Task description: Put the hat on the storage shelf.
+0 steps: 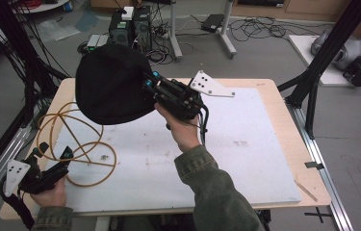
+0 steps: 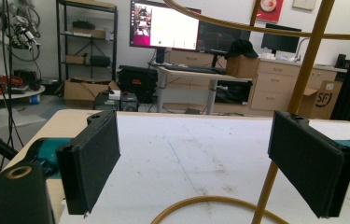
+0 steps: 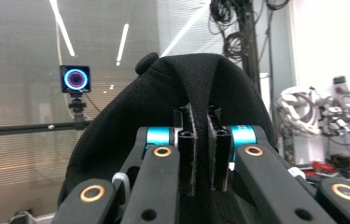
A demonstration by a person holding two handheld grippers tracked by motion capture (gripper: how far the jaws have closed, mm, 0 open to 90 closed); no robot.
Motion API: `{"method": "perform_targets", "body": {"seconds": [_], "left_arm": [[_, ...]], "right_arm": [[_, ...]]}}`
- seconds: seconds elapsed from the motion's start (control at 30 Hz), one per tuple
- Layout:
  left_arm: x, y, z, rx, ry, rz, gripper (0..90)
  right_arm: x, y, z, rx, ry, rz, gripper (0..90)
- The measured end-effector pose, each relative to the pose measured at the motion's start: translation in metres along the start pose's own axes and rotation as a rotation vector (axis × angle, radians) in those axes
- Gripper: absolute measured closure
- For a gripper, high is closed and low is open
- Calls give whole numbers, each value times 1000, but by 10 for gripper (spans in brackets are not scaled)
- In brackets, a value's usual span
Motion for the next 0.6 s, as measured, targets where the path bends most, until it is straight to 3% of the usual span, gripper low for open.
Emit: {"method": "perform_targets", "body": {"seconds": [0.3, 0.6], "left_arm": [[-3, 0, -2, -3, 17, -2, 169], [-3, 0, -2, 10, 15, -3, 170]], "right_arm": [[33, -7, -15, 24, 65, -9, 856], [64, -23, -29, 50, 109, -76, 857]]}}
Point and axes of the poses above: each handheld gripper's, and its own axes: x roughly forward along the jaws, y roughly out of its top, z roughly to its right, the point moved 5 cm from there along x, roughly forward along the jaws
